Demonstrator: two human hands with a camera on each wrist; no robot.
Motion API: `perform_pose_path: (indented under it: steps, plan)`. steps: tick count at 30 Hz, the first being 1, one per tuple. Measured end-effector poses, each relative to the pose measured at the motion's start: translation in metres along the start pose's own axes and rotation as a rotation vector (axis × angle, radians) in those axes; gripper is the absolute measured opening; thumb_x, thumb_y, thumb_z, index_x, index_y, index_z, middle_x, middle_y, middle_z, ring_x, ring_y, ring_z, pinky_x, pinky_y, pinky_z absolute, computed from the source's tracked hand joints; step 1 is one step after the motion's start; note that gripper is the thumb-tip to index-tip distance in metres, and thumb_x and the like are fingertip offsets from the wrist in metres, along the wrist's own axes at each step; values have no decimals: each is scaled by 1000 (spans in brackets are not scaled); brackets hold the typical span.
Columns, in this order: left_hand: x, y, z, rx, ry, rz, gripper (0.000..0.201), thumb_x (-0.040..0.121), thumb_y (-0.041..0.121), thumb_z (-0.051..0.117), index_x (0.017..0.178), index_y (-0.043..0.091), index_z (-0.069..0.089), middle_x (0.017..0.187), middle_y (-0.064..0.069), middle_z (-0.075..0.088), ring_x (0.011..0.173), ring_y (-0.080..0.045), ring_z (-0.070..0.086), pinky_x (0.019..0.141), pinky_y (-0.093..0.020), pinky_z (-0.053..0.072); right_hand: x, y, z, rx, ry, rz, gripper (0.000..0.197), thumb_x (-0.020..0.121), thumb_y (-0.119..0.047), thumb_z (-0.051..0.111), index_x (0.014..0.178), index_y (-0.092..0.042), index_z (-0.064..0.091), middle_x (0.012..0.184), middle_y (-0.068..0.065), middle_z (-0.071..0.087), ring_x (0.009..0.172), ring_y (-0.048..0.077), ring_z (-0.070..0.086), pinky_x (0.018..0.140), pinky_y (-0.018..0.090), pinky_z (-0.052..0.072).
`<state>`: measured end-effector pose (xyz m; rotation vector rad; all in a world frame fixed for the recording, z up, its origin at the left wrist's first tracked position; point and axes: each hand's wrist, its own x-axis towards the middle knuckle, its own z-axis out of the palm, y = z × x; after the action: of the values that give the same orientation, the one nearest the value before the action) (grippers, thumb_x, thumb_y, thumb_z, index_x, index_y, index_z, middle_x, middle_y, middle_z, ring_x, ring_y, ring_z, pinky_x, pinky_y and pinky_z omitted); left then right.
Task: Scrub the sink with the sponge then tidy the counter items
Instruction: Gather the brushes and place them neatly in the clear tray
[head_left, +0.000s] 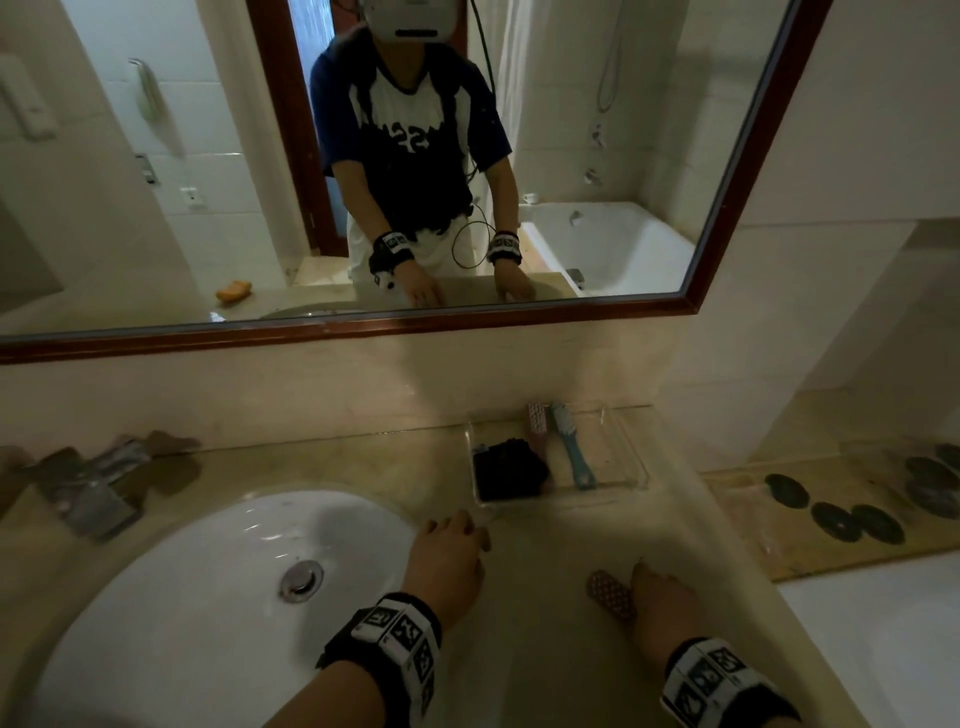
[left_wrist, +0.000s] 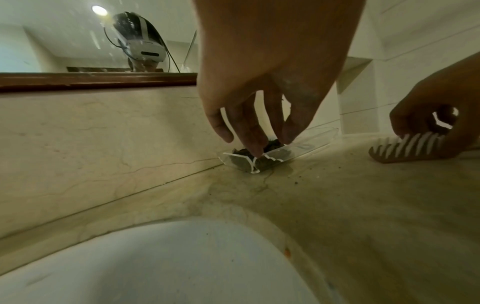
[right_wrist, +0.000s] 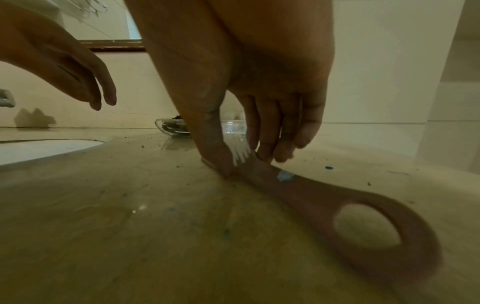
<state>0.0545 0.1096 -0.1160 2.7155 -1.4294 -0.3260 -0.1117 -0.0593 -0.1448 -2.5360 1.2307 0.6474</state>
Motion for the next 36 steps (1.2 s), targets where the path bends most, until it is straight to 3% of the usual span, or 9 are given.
perform_pose_path:
  steps: [5,7,13,16,21,25,30,33,36]
  plan:
    - [-22,-27,-9,-6,38,-63,36,95,16,42,129,24,53,135,-1,48,122,-20,50,105,-28,32,-10,-26,-7,54,11,-52,40,95,-54,32,103,-18,48,125,7,59,116,24,56,96,31,44]
    - [-38,-47,-12,-11,63,-109,35,96,18,42,129,25,52,136,0,48,123,-20,49,105,-28,32,-11,-44,-5,81,7,-72,52,94,-60,25,106,-17,52,121,6,62,112,23,59,96,31,46]
    - [-106,-129,-16,8,69,-323,38,95,20,43,132,25,49,135,0,48,125,-20,47,106,-30,32,-10,-114,13,193,29,-189,45,92,-56,37,106,-16,54,118,10,64,108,27,61,97,34,47]
    - [-147,-173,-15,3,68,-494,40,94,22,44,134,24,46,136,-1,48,127,-21,45,106,-31,32,-26,-167,10,217,55,-303,80,82,-77,19,106,-13,60,110,14,67,104,28,63,97,36,46]
    - [-227,-239,-6,-29,66,-803,42,94,24,45,136,24,44,139,-1,47,130,-22,44,107,-34,32,-52,-246,10,184,49,-465,40,90,-51,48,71,-15,46,67,7,58,64,23,58,67,32,49]
    - [-287,-272,3,-81,26,-1028,49,94,38,47,140,24,38,144,-4,40,133,-25,42,109,-37,34,-67,-291,21,15,35,-580,22,86,-31,58,85,-15,42,81,4,55,74,22,52,65,27,41]
    - [-341,-280,24,-288,-110,-1279,87,80,65,53,149,26,19,145,-8,34,135,-29,34,106,-42,36,-84,-321,33,-23,-29,-676,21,87,-25,57,91,-12,41,88,8,58,80,24,58,55,27,36]
    - [-354,-277,38,-403,-126,-1314,66,90,48,45,148,28,19,143,-10,34,132,-31,36,106,-42,38,-96,-331,36,1,-36,-727,20,86,-21,59,96,-15,43,101,14,65,98,28,64,66,25,36]
    - [-358,-276,43,-458,-101,-1289,53,95,33,39,145,25,25,139,-13,40,129,-33,42,105,-43,41,-106,-336,36,21,-30,-748,37,87,-20,60,121,-11,50,118,14,66,110,28,62,79,26,43]
